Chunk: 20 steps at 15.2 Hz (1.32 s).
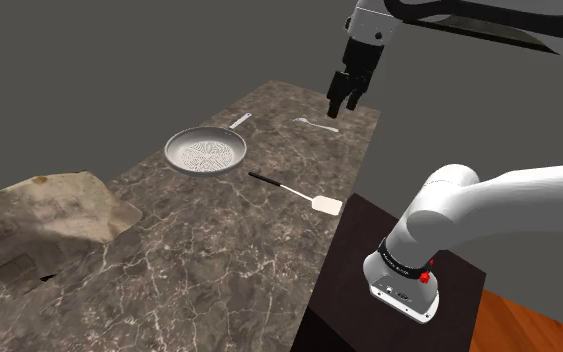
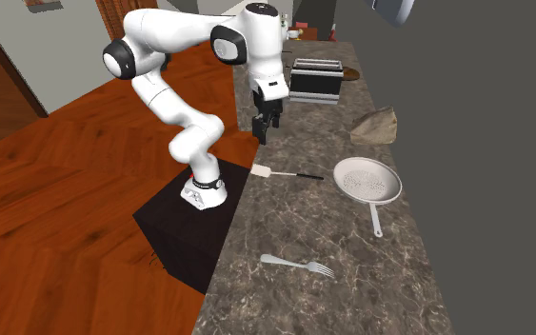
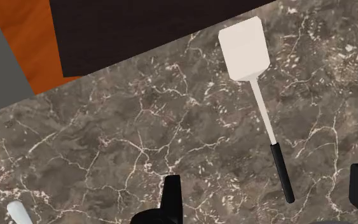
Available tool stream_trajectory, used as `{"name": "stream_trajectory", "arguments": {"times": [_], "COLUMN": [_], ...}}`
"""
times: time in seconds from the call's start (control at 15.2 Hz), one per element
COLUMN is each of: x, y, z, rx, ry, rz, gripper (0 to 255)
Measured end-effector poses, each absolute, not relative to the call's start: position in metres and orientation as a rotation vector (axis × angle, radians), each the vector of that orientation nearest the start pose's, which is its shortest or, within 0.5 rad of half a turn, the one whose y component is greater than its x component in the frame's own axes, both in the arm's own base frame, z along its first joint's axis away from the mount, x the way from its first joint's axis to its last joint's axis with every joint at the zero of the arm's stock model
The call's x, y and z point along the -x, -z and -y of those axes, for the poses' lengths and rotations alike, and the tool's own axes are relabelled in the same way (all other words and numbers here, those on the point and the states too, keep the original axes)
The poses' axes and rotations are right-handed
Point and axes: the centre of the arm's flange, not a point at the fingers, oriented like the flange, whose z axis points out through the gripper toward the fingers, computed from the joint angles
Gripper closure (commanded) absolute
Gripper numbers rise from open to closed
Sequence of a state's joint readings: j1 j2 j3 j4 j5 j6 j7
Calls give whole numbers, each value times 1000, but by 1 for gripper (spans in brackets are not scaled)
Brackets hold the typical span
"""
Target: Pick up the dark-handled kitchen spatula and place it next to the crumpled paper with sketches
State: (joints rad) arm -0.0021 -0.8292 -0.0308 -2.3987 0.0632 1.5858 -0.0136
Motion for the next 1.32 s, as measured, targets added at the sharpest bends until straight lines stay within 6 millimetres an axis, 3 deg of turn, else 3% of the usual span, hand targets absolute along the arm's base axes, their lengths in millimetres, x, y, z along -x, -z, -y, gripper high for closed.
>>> {"name": "stream_trajectory", "arguments": {"times": [0.13, 0.33, 1.12, 1.32], "x": [-297, -303, -323, -324], "y": [-580, -552, -414, -396], "z": [3, -16, -97, -102], "rx": [3058, 3069, 3102, 3103], "ry": [28, 39, 92, 100], "rz": [-2, 65, 385, 412], "gripper": [0, 0, 0, 0]}}
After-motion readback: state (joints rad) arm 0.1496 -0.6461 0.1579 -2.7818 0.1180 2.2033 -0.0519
